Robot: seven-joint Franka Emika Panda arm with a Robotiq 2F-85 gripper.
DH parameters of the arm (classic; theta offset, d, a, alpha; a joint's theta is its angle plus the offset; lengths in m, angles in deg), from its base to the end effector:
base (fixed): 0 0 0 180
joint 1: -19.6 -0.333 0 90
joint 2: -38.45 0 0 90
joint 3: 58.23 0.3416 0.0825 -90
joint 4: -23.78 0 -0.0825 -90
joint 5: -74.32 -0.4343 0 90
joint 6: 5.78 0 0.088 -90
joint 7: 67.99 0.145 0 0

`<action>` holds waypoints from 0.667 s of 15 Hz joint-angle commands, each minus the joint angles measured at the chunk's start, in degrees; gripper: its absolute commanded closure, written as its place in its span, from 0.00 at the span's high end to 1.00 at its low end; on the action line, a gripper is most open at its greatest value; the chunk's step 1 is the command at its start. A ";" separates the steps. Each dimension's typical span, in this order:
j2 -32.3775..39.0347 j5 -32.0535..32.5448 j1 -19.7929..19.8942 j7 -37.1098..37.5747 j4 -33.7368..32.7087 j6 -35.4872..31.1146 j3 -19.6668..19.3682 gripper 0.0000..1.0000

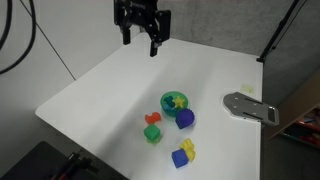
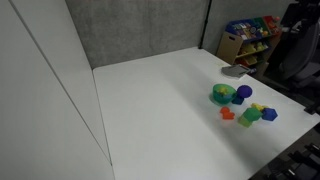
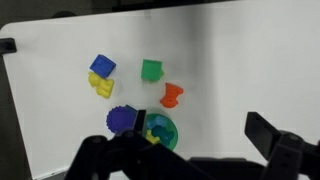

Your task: Remove the yellow microbe shaped toy from the green bowl and drop it on the table

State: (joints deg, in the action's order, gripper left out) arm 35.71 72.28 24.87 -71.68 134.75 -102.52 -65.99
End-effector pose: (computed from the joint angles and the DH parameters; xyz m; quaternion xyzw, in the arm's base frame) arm 0.5483 -0.1228 0.4609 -0.9912 0.0844 0.0963 0.0349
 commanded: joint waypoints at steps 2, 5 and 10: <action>6.22 -2.73 -0.58 4.29 -4.91 -5.36 1.95 1.00; 10.38 -2.84 -1.06 6.75 -6.56 -9.93 2.79 1.00; 16.70 -2.39 -1.48 9.93 -8.58 -18.11 3.44 1.00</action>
State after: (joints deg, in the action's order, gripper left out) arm 48.52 70.39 23.47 -64.20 129.43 -117.97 -62.78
